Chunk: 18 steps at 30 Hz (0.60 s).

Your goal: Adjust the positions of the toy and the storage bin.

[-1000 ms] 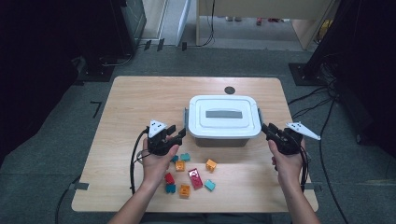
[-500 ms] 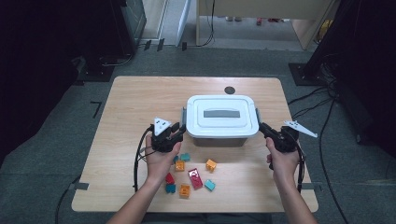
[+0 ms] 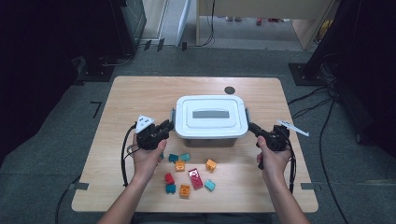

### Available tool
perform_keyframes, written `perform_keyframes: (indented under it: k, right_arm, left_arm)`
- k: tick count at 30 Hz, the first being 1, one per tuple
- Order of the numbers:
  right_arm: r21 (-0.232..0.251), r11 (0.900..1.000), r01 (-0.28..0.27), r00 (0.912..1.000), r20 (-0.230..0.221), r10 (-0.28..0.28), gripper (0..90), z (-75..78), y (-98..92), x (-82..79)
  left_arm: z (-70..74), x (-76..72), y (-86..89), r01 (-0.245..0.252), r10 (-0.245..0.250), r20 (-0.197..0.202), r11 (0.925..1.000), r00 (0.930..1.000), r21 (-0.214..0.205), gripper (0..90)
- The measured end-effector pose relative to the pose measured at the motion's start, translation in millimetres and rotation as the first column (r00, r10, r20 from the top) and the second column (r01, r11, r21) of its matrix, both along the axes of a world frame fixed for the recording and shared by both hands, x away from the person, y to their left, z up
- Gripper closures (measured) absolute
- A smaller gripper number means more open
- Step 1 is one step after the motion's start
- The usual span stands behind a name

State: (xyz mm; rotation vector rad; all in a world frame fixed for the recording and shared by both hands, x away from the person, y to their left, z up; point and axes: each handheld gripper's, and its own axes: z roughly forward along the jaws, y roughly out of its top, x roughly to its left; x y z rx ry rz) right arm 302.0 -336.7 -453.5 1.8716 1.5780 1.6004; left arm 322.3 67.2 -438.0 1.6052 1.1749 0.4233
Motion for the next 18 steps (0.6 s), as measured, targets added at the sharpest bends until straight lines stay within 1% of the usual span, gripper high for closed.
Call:
perform_keyframes:
  k: [1,4,7,10,15,17,18]
  right_arm:
    - [0.003,1.0000,-0.001,1.0000,-0.004,0.001,83.4,0.1,2.5,-0.2]
    - [0.013,0.9998,-0.017,0.9998,-0.011,0.017,83.3,0.6,10.0,-1.8]
    - [0.009,0.9994,-0.033,0.9993,-0.016,0.033,83.1,1.5,18.0,-4.2]
    - [0.008,0.9990,-0.044,0.9989,-0.018,0.044,83.0,2.5,25.0,-7.5]
    - [0.014,0.9977,-0.067,0.9975,-0.019,0.067,82.8,3.7,33.9,-14.9]
    - [0.013,0.9971,-0.076,0.9970,-0.014,0.076,82.8,4.7,36.6,-18.6]
    - [0.009,0.9966,-0.082,0.9966,-0.008,0.082,82.8,5.0,37.2,-19.7]
  left_arm:
    - [0.5,-1.8,5.5,-0.002,0.002,0.001,1.0000,1.0000,-0.003,76.8]
    - [2.0,-5.1,14.4,-0.014,0.014,0.002,0.9998,0.9999,-0.013,76.2]
    - [3.1,-7.9,22.4,-0.020,0.020,-0.001,0.9997,0.9998,-0.015,75.6]
    - [4.5,-12.0,30.4,-0.019,0.019,-0.006,0.9995,0.9998,-0.025,75.6]
    - [6.9,-22.4,40.1,-0.027,0.027,-0.001,0.9987,0.9996,-0.042,75.4]
    - [9.3,-27.4,42.8,-0.015,0.016,0.010,0.9979,0.9998,-0.062,75.5]
    - [12.5,-30.9,44.5,0.027,-0.025,0.021,0.9933,0.9995,-0.112,76.4]
